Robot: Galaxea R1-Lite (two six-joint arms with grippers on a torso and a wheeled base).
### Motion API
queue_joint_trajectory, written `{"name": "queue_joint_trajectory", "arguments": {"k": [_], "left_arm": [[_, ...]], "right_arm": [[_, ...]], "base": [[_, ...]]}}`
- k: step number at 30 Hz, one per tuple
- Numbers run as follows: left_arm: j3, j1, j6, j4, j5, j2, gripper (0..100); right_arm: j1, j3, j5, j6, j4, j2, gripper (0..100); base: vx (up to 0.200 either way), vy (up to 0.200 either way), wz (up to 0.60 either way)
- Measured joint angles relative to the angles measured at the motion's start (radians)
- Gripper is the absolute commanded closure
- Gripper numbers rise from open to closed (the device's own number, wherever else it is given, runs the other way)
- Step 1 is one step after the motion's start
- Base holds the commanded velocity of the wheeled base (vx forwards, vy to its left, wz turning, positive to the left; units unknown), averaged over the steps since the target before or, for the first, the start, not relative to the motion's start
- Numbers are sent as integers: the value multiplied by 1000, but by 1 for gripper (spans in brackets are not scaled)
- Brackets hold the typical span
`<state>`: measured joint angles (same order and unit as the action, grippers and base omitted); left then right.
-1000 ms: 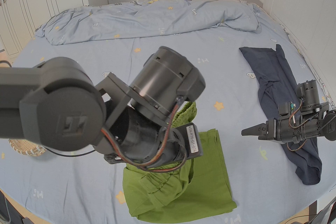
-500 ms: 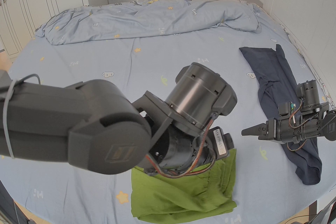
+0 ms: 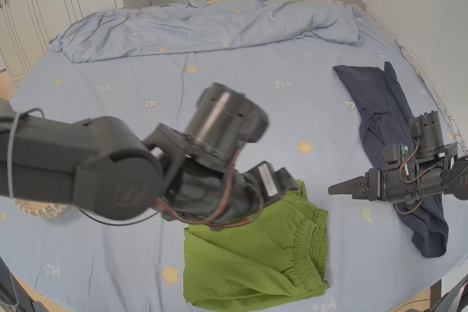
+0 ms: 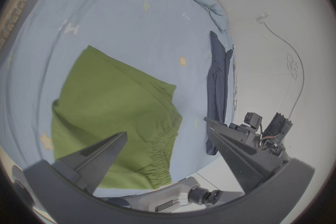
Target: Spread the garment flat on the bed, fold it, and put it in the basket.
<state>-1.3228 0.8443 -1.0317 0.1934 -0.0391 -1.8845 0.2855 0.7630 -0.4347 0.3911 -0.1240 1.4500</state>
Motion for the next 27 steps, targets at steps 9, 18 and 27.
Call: {"name": "queue_joint_trajectory", "arguments": {"k": [9, 18, 27], "left_arm": [[272, -356, 315, -63, -335, 129, 0], [464, -549, 522, -236, -536, 93, 0], [466, -507, 532, -286, -547, -30, 0]], "right_arm": [[168, 5, -54, 70, 16, -47, 0], [362, -24, -170, 90, 23, -35, 0], [396, -121, -199, -10, 14, 87, 0]], "base": [[0, 0, 0], [0, 0, 0], [0, 0, 0]]}}
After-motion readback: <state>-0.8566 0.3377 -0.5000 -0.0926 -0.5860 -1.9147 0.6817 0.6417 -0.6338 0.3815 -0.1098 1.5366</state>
